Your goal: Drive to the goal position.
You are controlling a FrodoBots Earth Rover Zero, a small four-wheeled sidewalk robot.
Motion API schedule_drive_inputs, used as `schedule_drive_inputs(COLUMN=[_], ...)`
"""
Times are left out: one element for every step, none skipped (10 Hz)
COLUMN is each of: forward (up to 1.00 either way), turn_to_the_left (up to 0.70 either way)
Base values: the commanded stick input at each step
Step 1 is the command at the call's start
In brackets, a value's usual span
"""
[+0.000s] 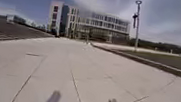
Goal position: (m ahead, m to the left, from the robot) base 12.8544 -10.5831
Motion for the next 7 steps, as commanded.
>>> schedule_drive_inputs(forward=[1.0,1.0,1.0,1.0,1.0,1.0,1.0], turn_to_the_left=[0.0,0.0,0.0,0.0,0.0,0.0,0.0])
